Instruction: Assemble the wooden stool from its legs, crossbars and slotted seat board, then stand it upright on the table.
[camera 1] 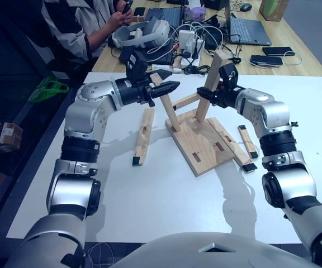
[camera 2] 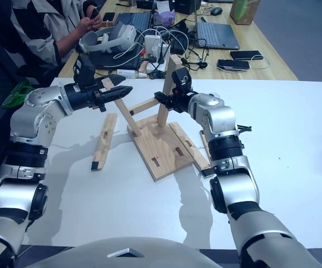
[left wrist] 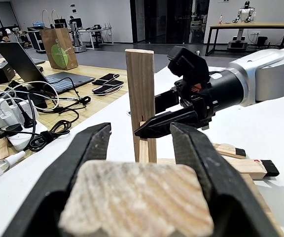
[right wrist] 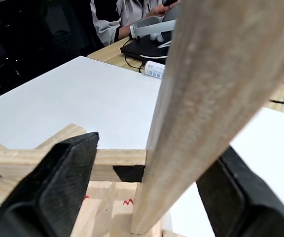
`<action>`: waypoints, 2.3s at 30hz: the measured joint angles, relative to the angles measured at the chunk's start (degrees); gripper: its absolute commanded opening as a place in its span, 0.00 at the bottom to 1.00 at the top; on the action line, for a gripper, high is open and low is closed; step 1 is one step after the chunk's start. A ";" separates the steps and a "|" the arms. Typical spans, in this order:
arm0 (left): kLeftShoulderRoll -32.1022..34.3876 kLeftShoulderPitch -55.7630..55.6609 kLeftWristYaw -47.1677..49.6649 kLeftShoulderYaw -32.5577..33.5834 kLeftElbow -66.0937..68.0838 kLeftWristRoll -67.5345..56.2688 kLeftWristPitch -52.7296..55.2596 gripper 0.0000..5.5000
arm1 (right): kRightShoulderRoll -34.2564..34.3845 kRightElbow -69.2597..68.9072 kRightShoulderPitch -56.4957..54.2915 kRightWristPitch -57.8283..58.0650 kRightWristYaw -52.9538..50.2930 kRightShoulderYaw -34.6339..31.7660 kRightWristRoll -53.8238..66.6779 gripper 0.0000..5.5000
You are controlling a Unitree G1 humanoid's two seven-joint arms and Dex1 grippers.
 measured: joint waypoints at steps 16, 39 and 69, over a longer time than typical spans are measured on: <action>-1.44 -1.24 1.35 0.58 1.83 0.33 0.21 0.37 | -0.49 10.64 -4.74 7.99 1.50 -7.23 7.96 0.59; -1.00 -1.24 8.17 3.61 2.71 2.28 -1.30 0.37 | -8.77 -13.37 6.61 9.74 8.03 -4.42 10.42 0.59; -3.70 -2.04 23.39 21.32 -13.04 -7.28 4.47 0.53 | -17.28 -32.55 23.28 12.76 23.01 7.03 12.39 0.59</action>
